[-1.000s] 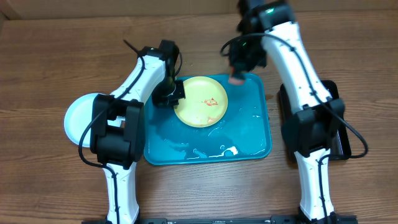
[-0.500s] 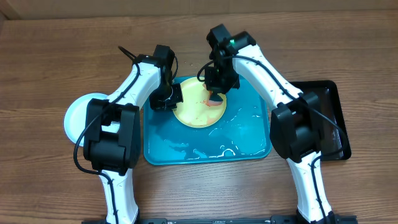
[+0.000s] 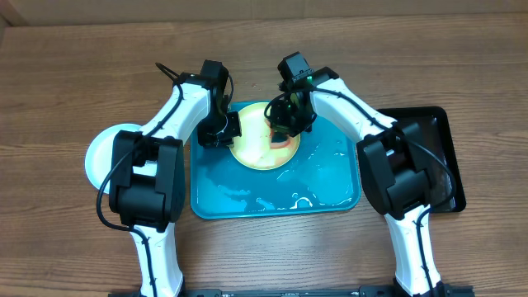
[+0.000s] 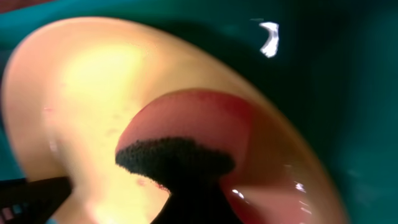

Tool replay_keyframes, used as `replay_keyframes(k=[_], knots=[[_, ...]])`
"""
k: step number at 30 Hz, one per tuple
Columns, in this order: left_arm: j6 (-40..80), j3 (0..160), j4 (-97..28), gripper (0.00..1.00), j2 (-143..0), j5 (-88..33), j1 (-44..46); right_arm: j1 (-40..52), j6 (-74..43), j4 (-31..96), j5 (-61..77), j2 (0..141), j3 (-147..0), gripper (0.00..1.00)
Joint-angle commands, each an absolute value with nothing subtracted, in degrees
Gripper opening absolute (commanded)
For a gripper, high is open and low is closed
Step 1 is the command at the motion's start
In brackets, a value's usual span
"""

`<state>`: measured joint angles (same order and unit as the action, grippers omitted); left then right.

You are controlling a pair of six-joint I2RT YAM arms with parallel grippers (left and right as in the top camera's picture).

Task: Clean dirty plates on tray and stack at the side
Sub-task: 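Scrub the yellow plate with the sponge while the left gripper holds it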

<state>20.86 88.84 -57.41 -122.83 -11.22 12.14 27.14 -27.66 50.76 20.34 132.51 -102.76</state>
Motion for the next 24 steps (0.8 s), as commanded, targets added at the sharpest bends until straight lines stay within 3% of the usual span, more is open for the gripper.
replay_keyframes(k=[1, 9, 15, 24], knots=[[19.18, 86.26, -58.0, 0.04, -125.25, -12.12, 12.78, 31.57, -28.56, 48.82, 27.0, 133.73, -100.71, 0.04], [19.2, 86.26, -57.91, 0.04, -125.25, -12.1, 12.75, 32.18, -25.02, 55.88, 26.04, 133.71, -101.93, 0.04], [18.57, 86.26, -57.71, 0.04, -125.25, -12.05, 12.75, 27.07, -23.55, 67.11, 9.15, 133.71, -108.49, 0.04], [18.13, 86.26, -57.52, 0.04, -125.25, -12.08, 12.75, 25.78, -23.62, 56.07, 7.53, 133.91, -108.14, 0.04]])
